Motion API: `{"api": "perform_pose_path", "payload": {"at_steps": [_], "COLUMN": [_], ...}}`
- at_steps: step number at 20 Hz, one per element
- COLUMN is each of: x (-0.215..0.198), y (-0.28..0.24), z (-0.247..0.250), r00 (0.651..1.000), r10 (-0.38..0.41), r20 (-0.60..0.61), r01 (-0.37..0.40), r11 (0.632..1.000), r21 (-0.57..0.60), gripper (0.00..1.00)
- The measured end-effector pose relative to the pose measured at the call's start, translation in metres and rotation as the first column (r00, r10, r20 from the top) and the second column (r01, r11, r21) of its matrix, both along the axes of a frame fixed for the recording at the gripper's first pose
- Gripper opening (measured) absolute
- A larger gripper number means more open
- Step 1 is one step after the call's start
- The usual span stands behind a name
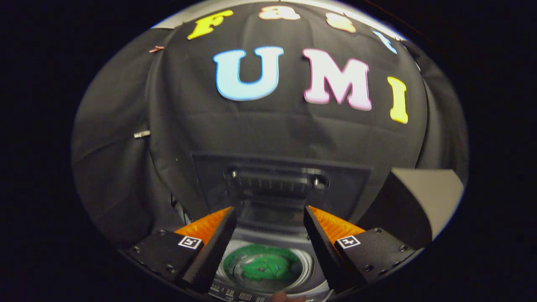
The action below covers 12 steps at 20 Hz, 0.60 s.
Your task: Put the clothes into the washing machine and then close the washing machine lid.
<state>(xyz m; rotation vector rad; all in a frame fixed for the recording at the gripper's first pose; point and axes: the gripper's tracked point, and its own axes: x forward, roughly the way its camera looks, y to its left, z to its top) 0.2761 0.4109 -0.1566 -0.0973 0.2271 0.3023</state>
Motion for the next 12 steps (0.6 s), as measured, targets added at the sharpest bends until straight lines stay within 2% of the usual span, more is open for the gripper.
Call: {"api": "perform_pose_path", "payload": {"at_steps": [3, 5, 7, 9, 12], "x": [0.014, 0.019, 0.025, 0.042, 0.074], "y": [0.003, 0.008, 0.019, 0.023, 0.024], "z": [0.050, 0.077, 0.085, 0.089, 0.087], "r00": [0.981, 0.971, 0.979, 0.984, 0.990], "r10": [-0.022, -0.026, 0.003, -0.005, -0.040], "r20": [0.192, 0.236, 0.201, 0.178, 0.139], "r01": [0.015, 0.003, -0.028, -0.024, 0.019], "r11": [0.999, 0.995, 0.992, 0.986, 0.989], "r21": [0.037, 0.099, 0.123, 0.165, 0.150], "gripper": [1.00, 1.00, 0.99, 1.00, 0.99]}}
